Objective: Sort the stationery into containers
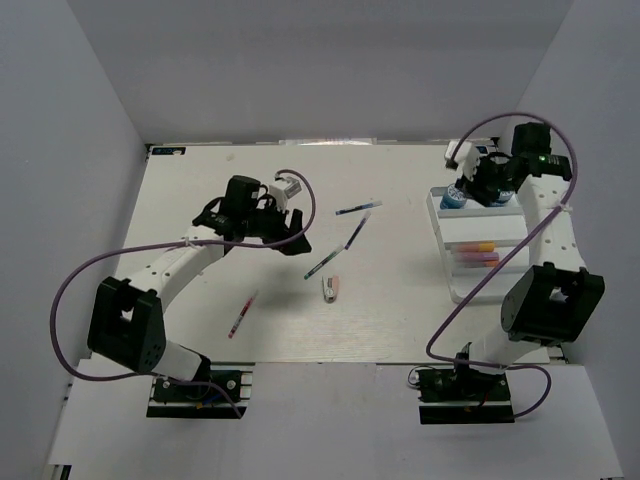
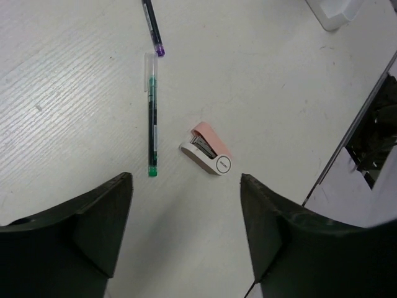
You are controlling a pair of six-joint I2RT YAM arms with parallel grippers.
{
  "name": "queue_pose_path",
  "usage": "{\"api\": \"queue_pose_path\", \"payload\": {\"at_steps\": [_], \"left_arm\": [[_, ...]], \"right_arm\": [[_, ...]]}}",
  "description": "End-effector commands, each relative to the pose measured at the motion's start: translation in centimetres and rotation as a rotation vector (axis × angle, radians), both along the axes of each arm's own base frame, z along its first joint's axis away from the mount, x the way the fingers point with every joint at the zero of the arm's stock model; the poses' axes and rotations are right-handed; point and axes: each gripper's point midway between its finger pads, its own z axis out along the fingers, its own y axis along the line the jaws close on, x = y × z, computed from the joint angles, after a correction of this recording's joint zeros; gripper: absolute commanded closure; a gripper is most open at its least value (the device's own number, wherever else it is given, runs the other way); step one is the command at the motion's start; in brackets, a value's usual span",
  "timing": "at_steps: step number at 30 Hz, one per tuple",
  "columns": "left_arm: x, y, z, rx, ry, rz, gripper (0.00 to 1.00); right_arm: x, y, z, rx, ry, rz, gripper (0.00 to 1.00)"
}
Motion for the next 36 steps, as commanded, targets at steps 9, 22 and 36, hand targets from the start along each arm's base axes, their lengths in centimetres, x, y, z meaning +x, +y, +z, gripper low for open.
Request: {"api": "queue_pose_path", "payload": {"at_steps": [9,22,36], "left_arm": [[-3.4,-2.5,-4.4,0.188,0.037,-0.019,0.51],[-4.2,-2.3,-9.6,0.426,0.199,0.275,0.61],[-2.3,-4.4,-9.0,0.408,0.219,0.322,0.49]], "right_arm": [[-6.1,10.0,4.7,0.654,0.268,-0.241,0.56],[-10.1,10.0,2.5,0.671,0.236,-0.283,0.56],[-12.0,9.8,0.9,0.623,0.213,-0.242,0.56]]}}
